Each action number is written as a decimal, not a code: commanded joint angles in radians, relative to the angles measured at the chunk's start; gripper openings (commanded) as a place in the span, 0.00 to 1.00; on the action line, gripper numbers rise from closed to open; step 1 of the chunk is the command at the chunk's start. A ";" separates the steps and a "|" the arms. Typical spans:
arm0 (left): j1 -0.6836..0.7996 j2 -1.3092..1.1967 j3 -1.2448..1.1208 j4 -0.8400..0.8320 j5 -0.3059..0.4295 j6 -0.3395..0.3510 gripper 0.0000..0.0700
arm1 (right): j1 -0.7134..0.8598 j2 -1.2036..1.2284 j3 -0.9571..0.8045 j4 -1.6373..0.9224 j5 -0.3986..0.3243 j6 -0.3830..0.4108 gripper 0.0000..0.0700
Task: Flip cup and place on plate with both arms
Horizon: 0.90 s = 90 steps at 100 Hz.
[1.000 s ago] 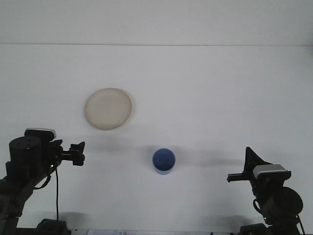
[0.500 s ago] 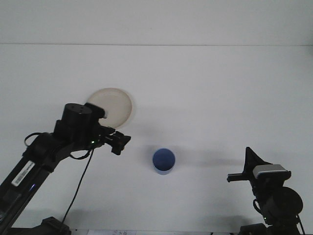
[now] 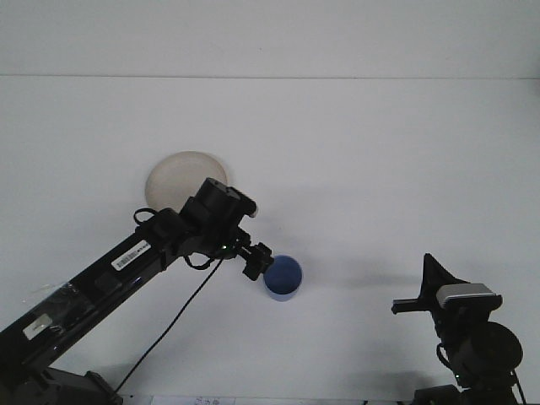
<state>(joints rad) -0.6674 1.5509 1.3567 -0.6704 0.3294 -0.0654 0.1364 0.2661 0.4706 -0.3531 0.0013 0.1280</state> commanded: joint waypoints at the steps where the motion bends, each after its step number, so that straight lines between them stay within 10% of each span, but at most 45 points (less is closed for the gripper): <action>1: -0.019 0.035 0.026 0.015 0.005 0.010 0.66 | 0.002 0.003 0.009 0.009 -0.001 0.007 0.00; 35: -0.056 0.145 0.026 0.044 -0.031 0.014 0.63 | 0.002 0.003 0.009 0.009 -0.001 0.007 0.00; 52: -0.060 0.178 0.026 0.045 -0.048 0.034 0.00 | 0.002 0.003 0.009 0.009 -0.001 0.007 0.00; 90: -0.005 0.134 0.175 -0.025 -0.109 0.025 0.01 | 0.002 0.003 0.009 0.009 -0.001 0.007 0.00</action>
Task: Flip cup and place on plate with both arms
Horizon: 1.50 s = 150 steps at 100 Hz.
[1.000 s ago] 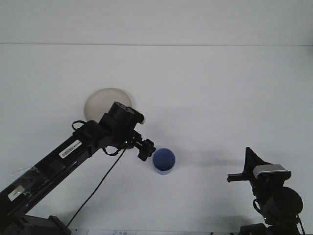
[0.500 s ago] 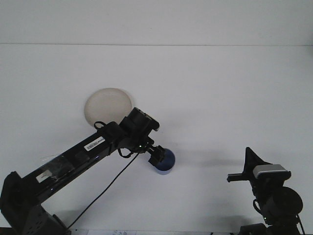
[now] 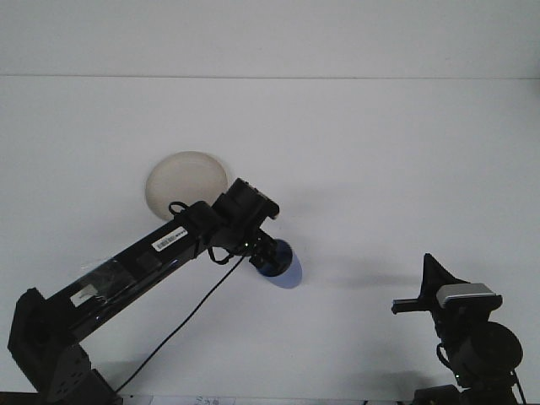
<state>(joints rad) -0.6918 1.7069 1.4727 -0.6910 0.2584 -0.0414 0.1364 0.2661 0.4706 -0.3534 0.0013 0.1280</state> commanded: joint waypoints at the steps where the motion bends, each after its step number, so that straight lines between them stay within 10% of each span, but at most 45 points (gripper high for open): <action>1: 0.024 -0.025 0.066 -0.008 -0.050 0.002 0.01 | 0.002 0.003 0.009 0.009 -0.001 0.007 0.00; 22: 0.183 -0.044 0.201 -0.101 -0.263 0.031 0.01 | 0.002 0.003 0.009 0.009 0.000 0.006 0.00; 110: 0.523 0.209 0.203 -0.031 -0.307 0.023 0.03 | 0.002 0.003 0.009 0.009 -0.001 0.006 0.00; 117: 0.522 0.209 0.203 -0.024 -0.307 0.017 0.22 | 0.002 0.003 0.009 0.009 -0.001 0.006 0.00; 131: 0.522 0.206 0.204 -0.024 -0.307 0.002 1.00 | 0.002 0.003 0.009 0.009 -0.001 0.006 0.00; 150: 0.523 0.166 0.204 -0.023 -0.307 -0.009 1.00 | 0.002 0.003 0.009 0.009 -0.001 0.006 0.00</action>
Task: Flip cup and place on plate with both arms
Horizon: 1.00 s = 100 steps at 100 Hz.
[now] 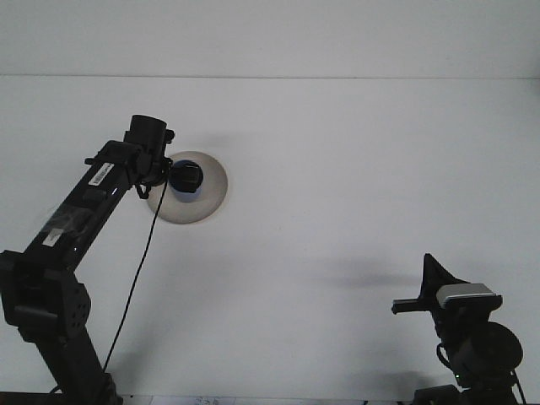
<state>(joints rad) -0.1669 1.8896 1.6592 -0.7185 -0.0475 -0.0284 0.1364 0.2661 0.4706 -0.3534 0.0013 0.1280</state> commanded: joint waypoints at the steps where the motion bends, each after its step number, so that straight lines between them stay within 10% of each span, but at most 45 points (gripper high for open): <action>1: -0.002 -0.021 0.017 0.005 -0.002 -0.024 1.00 | 0.002 0.003 0.009 0.009 -0.001 0.006 0.00; 48: -0.006 -0.419 -0.070 0.017 0.000 -0.072 1.00 | 0.002 0.003 0.009 0.009 -0.001 0.006 0.00; 100: -0.062 -1.258 -0.951 0.443 -0.002 -0.138 1.00 | 0.002 0.003 0.009 0.009 -0.001 0.006 0.00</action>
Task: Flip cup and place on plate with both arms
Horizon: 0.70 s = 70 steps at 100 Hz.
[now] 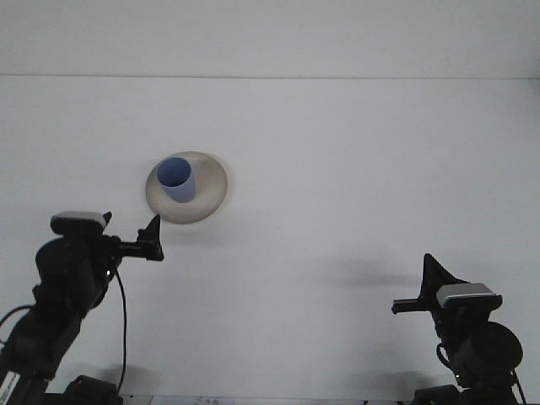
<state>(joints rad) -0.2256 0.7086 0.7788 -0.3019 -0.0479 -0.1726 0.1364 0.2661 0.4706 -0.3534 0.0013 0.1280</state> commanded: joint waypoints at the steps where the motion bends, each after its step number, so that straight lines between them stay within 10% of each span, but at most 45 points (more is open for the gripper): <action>1: -0.003 -0.092 -0.083 0.028 -0.002 0.008 1.00 | 0.002 0.003 0.009 0.009 -0.001 0.006 0.00; 13: -0.003 -0.233 -0.185 0.051 -0.002 0.048 0.96 | 0.002 0.003 0.009 0.009 -0.001 0.007 0.00; 44: -0.004 -0.323 -0.193 0.010 -0.001 0.162 0.00 | 0.002 0.003 0.009 0.009 -0.001 0.007 0.00; 70: -0.004 -0.330 -0.193 0.013 -0.001 0.158 0.02 | 0.002 0.003 0.009 0.013 -0.001 0.006 0.00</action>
<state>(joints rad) -0.2268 0.3809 0.5793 -0.2989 -0.0475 -0.0261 0.1364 0.2661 0.4706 -0.3534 0.0010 0.1280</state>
